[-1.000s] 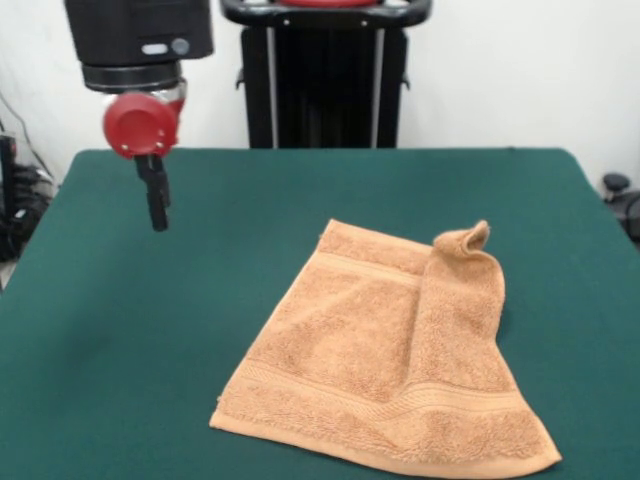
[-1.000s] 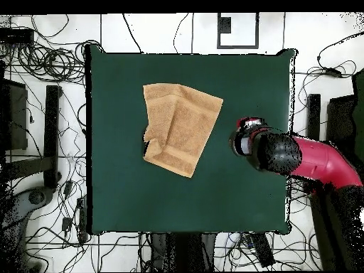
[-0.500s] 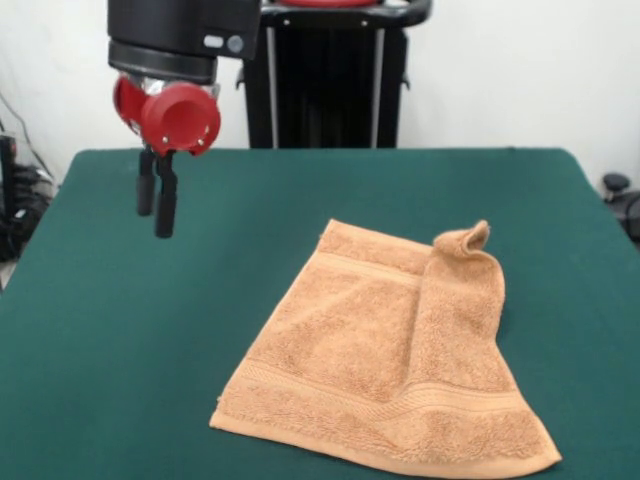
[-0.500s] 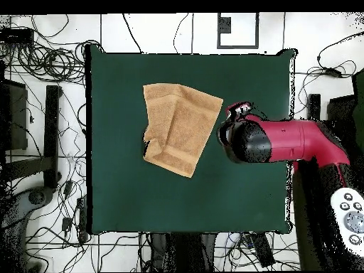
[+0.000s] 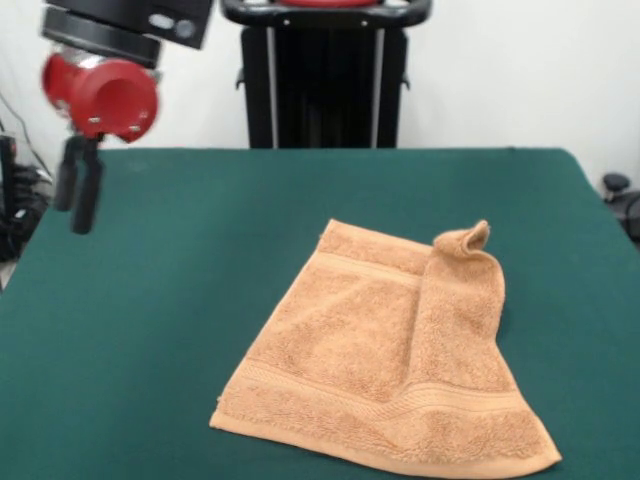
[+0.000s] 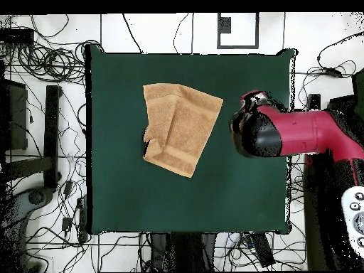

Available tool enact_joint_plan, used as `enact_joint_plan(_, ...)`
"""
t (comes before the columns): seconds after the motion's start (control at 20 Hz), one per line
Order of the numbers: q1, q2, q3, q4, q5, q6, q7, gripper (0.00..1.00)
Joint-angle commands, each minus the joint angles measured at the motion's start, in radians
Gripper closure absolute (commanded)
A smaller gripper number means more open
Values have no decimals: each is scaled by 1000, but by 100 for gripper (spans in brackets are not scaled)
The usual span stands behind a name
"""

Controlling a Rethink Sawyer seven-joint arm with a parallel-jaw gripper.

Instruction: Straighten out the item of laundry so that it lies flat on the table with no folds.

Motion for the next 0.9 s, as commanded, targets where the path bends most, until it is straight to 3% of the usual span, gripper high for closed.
enact_joint_plan(0.05,-47,117,104,-40,-51,82,-493,0)
enact_joint_plan(0.2,-85,168,159,-66,-34,81,-558,0)
enact_joint_plan(0.6,-115,239,210,-96,67,78,-538,0)
enact_joint_plan(0.9,-149,280,275,-86,220,101,-511,0)
